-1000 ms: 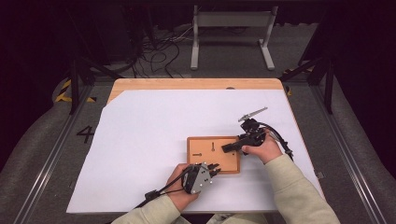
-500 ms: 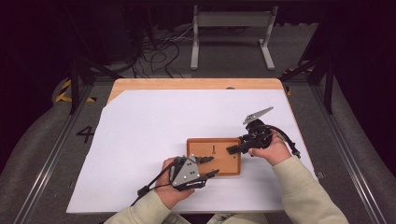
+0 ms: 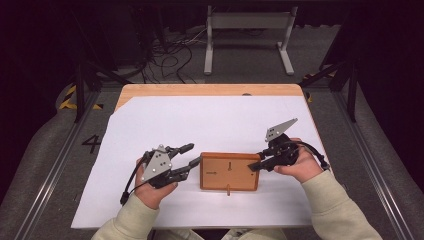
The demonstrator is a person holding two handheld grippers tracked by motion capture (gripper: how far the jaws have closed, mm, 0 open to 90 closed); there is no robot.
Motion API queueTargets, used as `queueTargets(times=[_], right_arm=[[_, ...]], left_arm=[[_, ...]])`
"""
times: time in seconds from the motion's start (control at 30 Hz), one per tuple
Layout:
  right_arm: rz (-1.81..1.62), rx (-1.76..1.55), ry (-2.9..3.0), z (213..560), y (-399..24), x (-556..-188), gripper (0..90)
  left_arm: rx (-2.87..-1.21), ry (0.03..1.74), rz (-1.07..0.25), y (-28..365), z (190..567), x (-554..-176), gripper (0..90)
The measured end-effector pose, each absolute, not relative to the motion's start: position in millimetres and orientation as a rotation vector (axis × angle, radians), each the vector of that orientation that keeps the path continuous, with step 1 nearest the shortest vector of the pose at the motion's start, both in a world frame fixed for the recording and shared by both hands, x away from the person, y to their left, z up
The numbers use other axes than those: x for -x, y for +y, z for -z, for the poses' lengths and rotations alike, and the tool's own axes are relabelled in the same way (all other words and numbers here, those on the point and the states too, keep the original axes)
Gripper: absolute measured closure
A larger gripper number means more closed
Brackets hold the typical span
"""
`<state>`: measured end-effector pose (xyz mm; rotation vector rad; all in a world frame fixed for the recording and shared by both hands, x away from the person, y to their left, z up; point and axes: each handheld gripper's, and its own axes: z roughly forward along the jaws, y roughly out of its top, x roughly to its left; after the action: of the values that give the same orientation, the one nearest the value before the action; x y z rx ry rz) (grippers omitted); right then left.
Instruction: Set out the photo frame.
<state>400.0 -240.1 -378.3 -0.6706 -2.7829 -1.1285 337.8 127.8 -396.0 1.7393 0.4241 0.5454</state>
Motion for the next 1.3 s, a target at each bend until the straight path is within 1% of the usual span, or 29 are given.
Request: queueTargets(times=[0.17, 0.27, 0.33, 0.67, 0.83, 1.07, 1.3], right_arm=[[1.098, 0.575, -2.795, 372.5, -240.6, -393.7, 65.1], [1.069, 0.482, -2.781, 369.3, -239.8, -388.4, 70.1], [1.058, 0.460, -2.776, 369.1, -237.5, -384.2, 71.1], [1.100, 0.451, -2.788, 365.1, -234.2, -379.3, 71.4], [1.154, 0.419, -2.916, 360.8, -228.6, -378.0, 71.3], [1.180, 0.151, -3.171, 367.1, -230.1, -381.6, 70.9], [1.236, 0.005, -3.225, 373.6, -233.6, -372.4, 70.8]], left_arm=[[-1.748, 0.496, -0.555, 137.8, 403.0, -347.5, 53.2], [-1.736, 0.550, -0.542, 144.8, 408.0, -353.4, 53.1], [-1.732, 0.583, -0.539, 148.8, 411.6, -357.5, 53.2], [-1.758, 0.666, -0.534, 157.0, 423.3, -367.0, 52.9], [-1.756, 0.692, -0.529, 160.7, 426.4, -369.7, 53.1], [-1.766, 0.697, -0.525, 160.0, 428.7, -370.9, 52.9], [-1.783, 0.710, -0.517, 159.5, 432.6, -372.9, 51.9]])
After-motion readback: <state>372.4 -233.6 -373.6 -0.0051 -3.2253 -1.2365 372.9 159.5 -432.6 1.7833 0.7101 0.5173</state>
